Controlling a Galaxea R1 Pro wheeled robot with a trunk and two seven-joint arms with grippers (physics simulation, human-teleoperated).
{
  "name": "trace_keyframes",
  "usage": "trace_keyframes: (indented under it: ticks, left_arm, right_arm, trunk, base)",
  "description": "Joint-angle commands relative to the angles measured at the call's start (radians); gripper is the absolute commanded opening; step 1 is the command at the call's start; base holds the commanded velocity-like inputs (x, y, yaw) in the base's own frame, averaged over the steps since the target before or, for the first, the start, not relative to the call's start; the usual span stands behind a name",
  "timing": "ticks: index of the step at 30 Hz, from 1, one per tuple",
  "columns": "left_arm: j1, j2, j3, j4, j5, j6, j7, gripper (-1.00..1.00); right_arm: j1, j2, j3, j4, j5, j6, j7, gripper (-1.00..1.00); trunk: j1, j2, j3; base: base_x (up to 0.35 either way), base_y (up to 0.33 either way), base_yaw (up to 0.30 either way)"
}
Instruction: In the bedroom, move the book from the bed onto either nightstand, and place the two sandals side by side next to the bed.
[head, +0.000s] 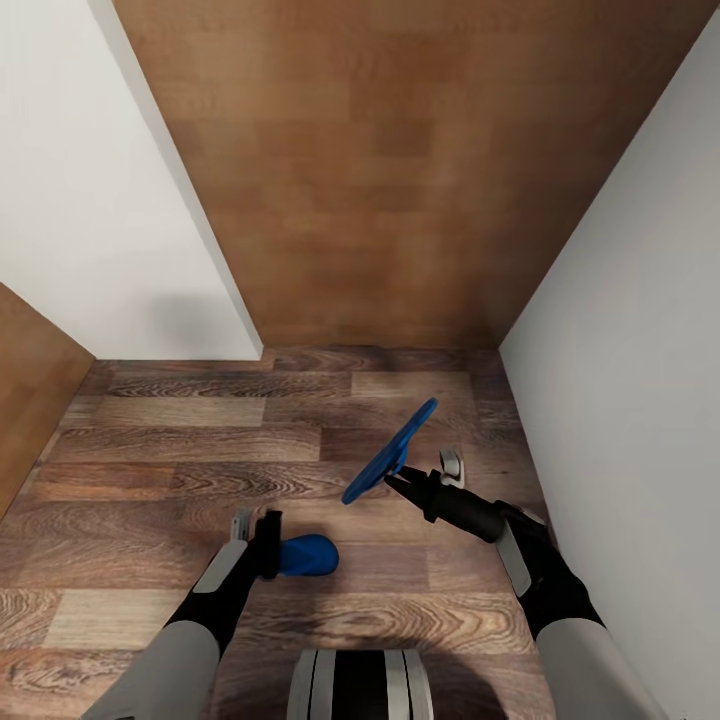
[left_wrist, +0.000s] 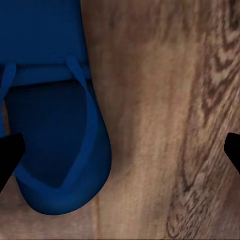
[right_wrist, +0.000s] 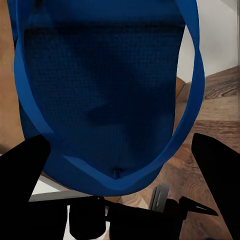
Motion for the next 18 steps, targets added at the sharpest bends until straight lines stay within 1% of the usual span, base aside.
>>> trace_keyframes:
  ticks: [1,15,18]
  left_arm:
    - [0.0,0.0,0.006,-0.002,0.004,0.005,0.004,1.0]
    - [0.0,0.004,0.007,-0.002,0.004,0.005,0.004,1.0]
    - [0.0,0.004,0.007,-0.002,0.004,0.005,0.004,1.0]
  right_arm:
    - [0.0,0.001,-0.003,0.0,-0.001,0.011,0.005,-1.0]
    - [0.0,0.001,-0.003,0.0,-0.002,0.011,0.005,-1.0]
    - [0.0,0.002,-0.003,0.0,-0.002,0.011,0.005,-1.0]
  trunk:
    - [0.0,-0.001,-0.005]
    - [0.007,-0.004,-0.059]
    - [0.007,-0.004,-0.059]
  base:
    - [0.0,0.0,0.0]
    - [0.0,0.0,0.0]
    - [0.0,0.0,0.0]
